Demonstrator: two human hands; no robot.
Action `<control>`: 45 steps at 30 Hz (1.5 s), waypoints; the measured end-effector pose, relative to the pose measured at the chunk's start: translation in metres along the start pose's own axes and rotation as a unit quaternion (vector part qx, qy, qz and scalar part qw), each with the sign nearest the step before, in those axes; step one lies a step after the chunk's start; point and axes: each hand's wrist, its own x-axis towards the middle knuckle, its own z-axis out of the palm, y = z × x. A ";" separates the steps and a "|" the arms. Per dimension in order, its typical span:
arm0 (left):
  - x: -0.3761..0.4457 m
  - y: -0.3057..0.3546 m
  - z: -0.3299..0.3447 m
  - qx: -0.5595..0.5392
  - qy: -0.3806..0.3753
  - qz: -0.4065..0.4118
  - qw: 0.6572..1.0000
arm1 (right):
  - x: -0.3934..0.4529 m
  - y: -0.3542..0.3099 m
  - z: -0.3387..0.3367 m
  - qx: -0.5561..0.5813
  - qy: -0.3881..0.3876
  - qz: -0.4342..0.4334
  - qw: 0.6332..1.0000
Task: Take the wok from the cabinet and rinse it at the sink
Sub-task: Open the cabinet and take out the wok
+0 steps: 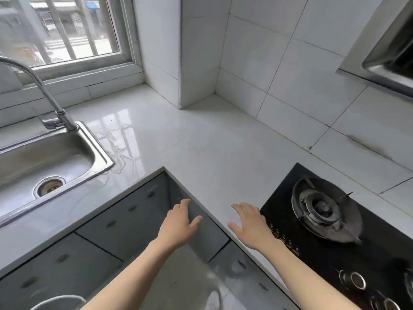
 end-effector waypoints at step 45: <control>0.056 -0.050 0.124 -0.617 -0.111 -0.322 0.709 | 0.044 0.025 0.077 -0.006 0.033 -0.069 0.997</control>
